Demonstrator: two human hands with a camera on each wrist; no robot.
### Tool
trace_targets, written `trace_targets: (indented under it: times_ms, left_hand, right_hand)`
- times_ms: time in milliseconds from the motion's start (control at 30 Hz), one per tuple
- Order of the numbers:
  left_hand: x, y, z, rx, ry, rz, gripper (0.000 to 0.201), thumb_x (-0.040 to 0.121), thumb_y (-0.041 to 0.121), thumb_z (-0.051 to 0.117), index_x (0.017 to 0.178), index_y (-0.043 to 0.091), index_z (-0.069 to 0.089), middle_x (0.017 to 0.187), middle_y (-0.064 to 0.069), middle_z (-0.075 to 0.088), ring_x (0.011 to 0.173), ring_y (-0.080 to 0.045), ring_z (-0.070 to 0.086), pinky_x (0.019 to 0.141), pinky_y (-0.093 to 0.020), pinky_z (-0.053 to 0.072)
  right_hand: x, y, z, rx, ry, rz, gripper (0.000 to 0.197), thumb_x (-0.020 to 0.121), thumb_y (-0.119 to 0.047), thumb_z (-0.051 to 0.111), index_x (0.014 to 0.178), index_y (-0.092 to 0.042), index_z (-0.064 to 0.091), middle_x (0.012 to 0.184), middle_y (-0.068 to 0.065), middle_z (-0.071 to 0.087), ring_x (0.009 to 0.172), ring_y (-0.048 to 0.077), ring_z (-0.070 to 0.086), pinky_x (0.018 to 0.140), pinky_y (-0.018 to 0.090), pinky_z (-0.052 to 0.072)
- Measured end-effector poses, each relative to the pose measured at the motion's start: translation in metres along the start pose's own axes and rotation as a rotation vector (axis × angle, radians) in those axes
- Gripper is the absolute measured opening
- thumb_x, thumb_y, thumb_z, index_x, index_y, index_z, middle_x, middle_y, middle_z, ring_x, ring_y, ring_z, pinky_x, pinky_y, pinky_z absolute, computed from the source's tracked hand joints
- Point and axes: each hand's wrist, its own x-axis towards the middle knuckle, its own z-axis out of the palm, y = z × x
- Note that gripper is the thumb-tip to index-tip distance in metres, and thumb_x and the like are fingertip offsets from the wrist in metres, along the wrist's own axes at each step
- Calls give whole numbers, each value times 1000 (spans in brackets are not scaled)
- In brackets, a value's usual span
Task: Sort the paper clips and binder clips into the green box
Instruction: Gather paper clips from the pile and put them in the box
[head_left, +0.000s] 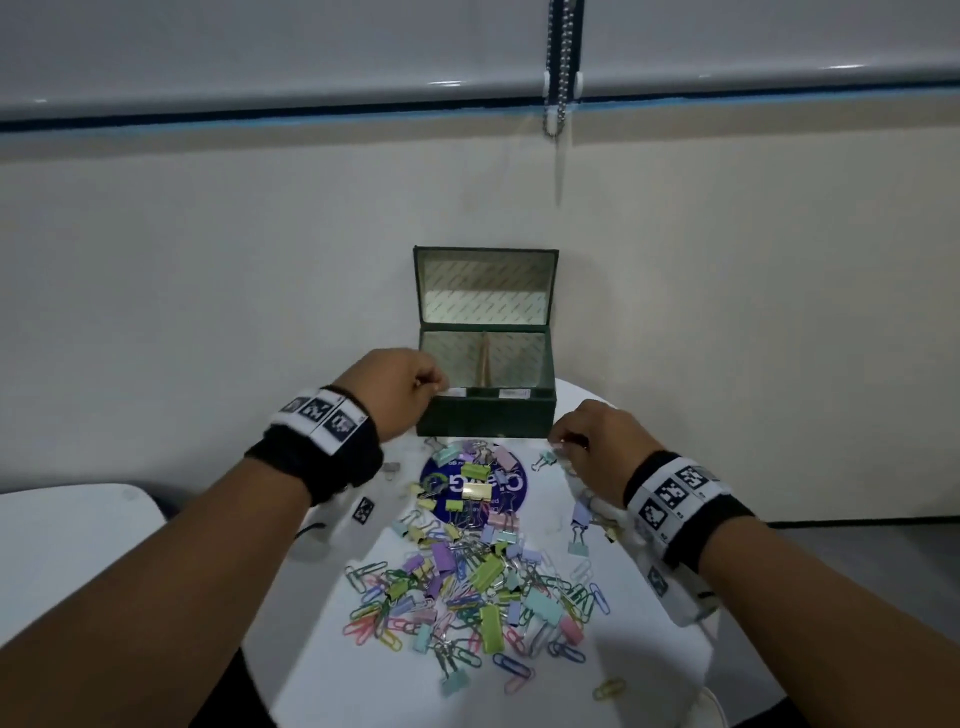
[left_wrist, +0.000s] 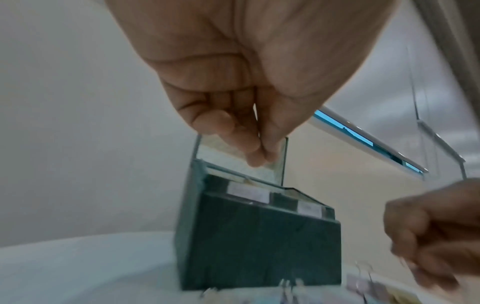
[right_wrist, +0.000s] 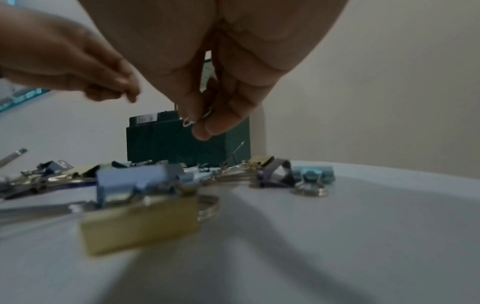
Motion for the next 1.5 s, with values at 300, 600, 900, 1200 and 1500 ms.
trace_targets:
  times_ms: [300,600,900,1200,1500]
  left_hand:
    - [-68,-32,33,233,-340,-60,24,93,27,56,114,30,68,115,6,65,105,-17,59,92,-30,48]
    - [-71,-29,39,214,-379,-124,13,86,34,61,88,24,69,91,2,69,89,-21,63,77,-29,50]
    - [-74,-32,38,128,-345,-100,15,85,23,58,89,23,73,90,3,68,87,-19,64,79,-30,54]
    - [-73,-29,42,179,-345,25,37,82,46,72,112,24,69,110,2,63,100,-20,61,84,-32,52]
    - [-73,-26,45,126,-375,127,18,86,29,70,104,30,74,105,10,68,96,-12,61,79,-23,44]
  right_hand:
    - [51,-46,-32,-3,126,-81,23,89,-4,58,101,-21,67,101,-1,60,91,21,58,83,27,45]
    - [27,-105,0,-346,-366,-194,14,94,-23,54,92,-29,67,91,-7,66,84,15,60,79,30,54]
    - [11,-97,12,-419,-608,-54,17,80,-16,64,94,-26,69,95,-4,70,92,19,63,87,31,54]
    - [14,-107,23,-413,-482,-82,7,86,-31,64,92,-27,64,90,-7,66,86,17,60,77,30,44]
    - [17,-109,25,-302,-517,-98,17,86,-16,66,95,-29,72,94,-10,68,89,13,61,80,26,50]
